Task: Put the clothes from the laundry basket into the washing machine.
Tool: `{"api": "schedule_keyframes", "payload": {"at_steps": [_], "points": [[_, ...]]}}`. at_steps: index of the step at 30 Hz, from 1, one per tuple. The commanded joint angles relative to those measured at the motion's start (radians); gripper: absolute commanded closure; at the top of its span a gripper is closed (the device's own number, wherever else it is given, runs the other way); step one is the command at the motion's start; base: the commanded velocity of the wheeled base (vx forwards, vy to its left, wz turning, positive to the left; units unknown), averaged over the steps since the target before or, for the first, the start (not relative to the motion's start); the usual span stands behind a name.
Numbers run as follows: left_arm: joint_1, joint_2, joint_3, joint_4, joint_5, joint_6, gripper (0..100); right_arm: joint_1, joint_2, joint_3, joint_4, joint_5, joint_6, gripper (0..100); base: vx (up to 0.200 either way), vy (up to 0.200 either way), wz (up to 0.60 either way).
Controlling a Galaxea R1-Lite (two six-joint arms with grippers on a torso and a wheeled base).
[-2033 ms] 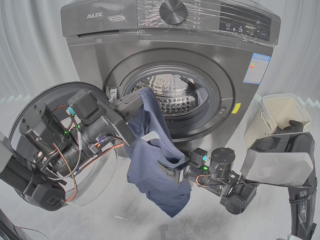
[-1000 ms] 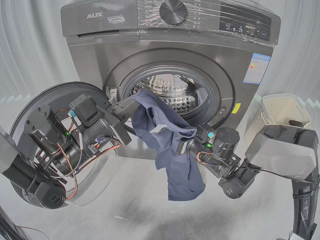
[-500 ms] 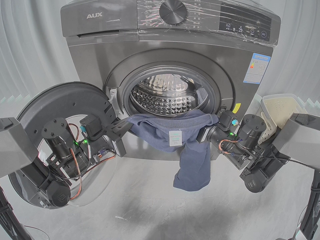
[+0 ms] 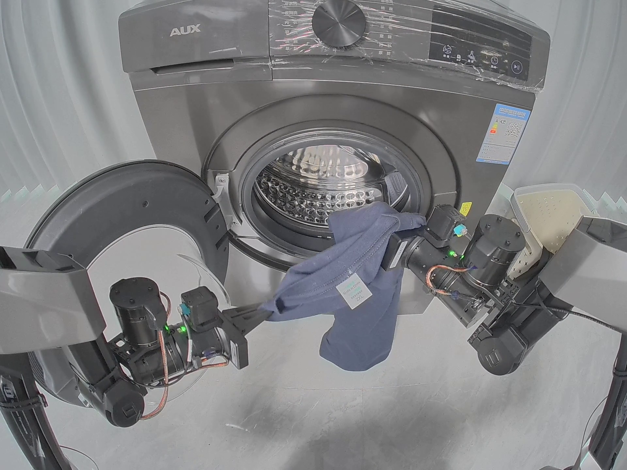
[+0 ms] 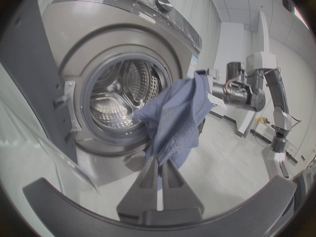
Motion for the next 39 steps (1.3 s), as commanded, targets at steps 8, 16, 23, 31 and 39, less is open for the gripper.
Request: {"api": "schedule_keyframes", "payload": {"at_steps": [8, 16, 23, 31, 39], "points": [[-0.009, 0.106, 0.061, -0.002, -0.021, 0.033, 100, 0.02, -0.007, -0.033, -0.001, 0.0, 0.0, 100, 0.0, 0.0, 0.0], [-0.009, 0.096, 0.056, -0.002, -0.024, 0.033, 100, 0.028, -0.006, -0.034, 0.001, 0.0, 0.0, 100, 0.0, 0.0, 0.0], [-0.026, 0.093, 0.084, -0.002, -0.047, 0.031, 0, -0.004, -0.001, -0.048, -0.001, 0.005, -0.003, 100, 0.0, 0.0, 0.0], [-0.055, 0.007, 0.113, 0.0, -0.081, 0.036, 0, 0.011, 0.01, -0.048, -0.001, 0.003, -0.001, 100, 0.0, 0.0, 0.0], [-0.176, -0.14, 0.053, 0.003, -0.09, -0.015, 0, 0.034, 0.01, -0.043, 0.004, 0.002, -0.006, 100, 0.0, 0.0, 0.0]]}}
